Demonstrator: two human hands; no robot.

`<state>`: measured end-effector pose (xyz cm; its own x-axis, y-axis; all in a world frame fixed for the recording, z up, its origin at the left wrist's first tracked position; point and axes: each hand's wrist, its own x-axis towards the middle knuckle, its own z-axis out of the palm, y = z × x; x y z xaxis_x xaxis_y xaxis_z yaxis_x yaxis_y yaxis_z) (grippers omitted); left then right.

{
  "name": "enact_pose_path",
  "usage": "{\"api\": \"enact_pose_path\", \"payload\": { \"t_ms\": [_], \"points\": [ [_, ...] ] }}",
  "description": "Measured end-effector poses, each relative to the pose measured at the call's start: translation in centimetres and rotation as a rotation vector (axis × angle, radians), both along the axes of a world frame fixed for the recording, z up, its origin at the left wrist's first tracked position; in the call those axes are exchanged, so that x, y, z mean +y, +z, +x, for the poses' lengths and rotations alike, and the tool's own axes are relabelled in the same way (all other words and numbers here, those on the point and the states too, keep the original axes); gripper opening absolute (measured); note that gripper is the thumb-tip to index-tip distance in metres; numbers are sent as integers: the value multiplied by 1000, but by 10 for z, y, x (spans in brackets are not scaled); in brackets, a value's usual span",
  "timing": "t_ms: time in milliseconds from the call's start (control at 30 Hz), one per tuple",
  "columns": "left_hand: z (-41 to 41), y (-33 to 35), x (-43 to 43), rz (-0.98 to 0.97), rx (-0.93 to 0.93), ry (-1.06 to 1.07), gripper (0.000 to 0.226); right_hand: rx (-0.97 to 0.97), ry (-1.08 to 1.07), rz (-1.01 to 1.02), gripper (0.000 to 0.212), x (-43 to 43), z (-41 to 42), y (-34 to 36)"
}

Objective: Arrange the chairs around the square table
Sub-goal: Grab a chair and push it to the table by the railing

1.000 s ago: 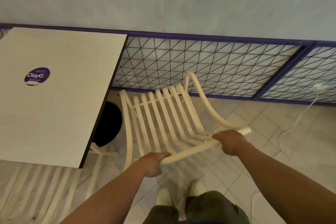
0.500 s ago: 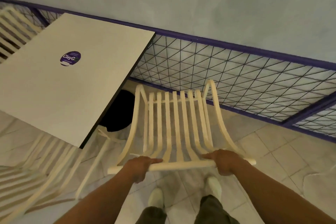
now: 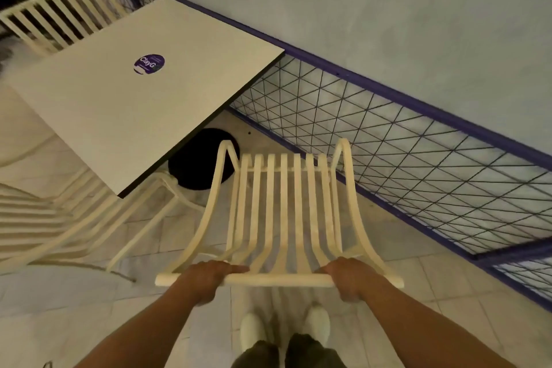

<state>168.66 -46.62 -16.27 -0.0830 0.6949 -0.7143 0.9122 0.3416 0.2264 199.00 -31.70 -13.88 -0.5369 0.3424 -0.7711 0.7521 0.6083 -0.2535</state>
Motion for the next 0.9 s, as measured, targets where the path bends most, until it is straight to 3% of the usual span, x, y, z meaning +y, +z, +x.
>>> {"api": "enact_pose_path", "payload": {
  "t_ms": [233, 400, 667, 900],
  "points": [
    [47, 10, -10, 60, -19, 46, 80, -64, 115, 98, 79, 36, 17, 1],
    [77, 9, 0, 72, -35, 87, 85, -138, 195, 207, 69, 65, 25, 4],
    [96, 6, 17, 44, -107, 80, 82, -147, 93, 413, 53, 81, 41, -3],
    [91, 10, 18, 6, -197, 76, 77, -148, 25, 395, 52, 75, 45, 9]
  ]
}}
